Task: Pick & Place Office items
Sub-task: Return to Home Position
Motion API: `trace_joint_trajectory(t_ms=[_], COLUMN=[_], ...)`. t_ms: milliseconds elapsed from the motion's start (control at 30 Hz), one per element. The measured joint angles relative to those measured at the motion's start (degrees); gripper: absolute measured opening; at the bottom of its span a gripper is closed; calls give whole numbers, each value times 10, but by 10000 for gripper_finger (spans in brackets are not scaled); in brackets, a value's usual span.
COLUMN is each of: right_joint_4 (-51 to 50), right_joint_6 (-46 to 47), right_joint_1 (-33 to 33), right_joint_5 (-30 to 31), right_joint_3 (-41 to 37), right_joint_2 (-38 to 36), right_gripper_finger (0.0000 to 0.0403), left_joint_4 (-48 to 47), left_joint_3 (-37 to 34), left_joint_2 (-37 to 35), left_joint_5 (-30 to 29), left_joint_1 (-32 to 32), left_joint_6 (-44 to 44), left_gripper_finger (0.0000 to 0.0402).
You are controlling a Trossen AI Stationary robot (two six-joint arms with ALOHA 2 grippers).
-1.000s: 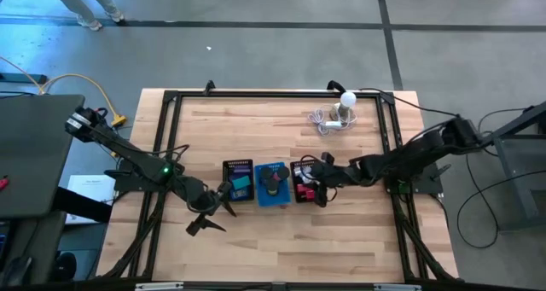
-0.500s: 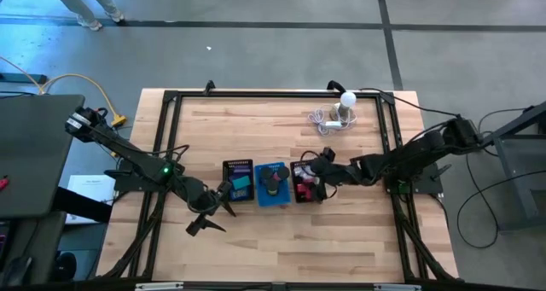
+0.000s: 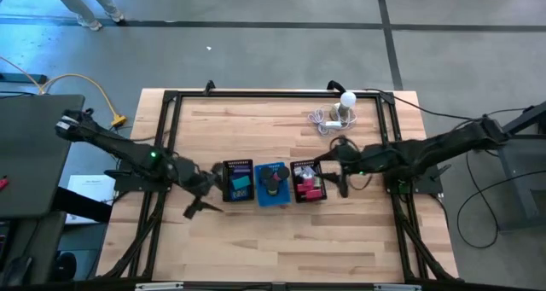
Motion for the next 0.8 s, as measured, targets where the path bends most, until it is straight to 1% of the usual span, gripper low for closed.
trace_joint_trajectory(t_ms=[100,200,300,333,367,433,633,700,800], right_joint_4=[-67,-142,-161,-160,-151,-115,1,61,127], right_joint_6=[-13,-15,-18,-29,-40,-50,-62,-61,-54], right_joint_1=[1,1,4,4,4,4,-17,-28,-46], right_joint_5=[8,21,33,34,32,23,-2,-20,-52], right_joint_3=[0,-1,-11,-24,-36,-66,-175,-215,-271], right_joint_2=[-55,-95,-113,-119,-123,-132,-178,-201,-232], right_gripper_finger=[201,135,60,35,18,9,3,3,3], left_joint_4=[-64,-130,-135,-136,-139,-139,-126,-104,-87], left_joint_3=[0,-1,-14,-21,-26,-38,-63,-79,-107], left_joint_2=[-51,-85,-95,-97,-97,-99,-125,-143,-176], left_joint_5=[0,-3,-3,-3,-3,-6,-5,21,91], left_joint_1=[32,70,106,117,131,157,236,257,282], left_joint_6=[23,32,-11,-12,-7,4,10,10,10], left_gripper_finger=[241,241,241,241,241,241,241,241,241])
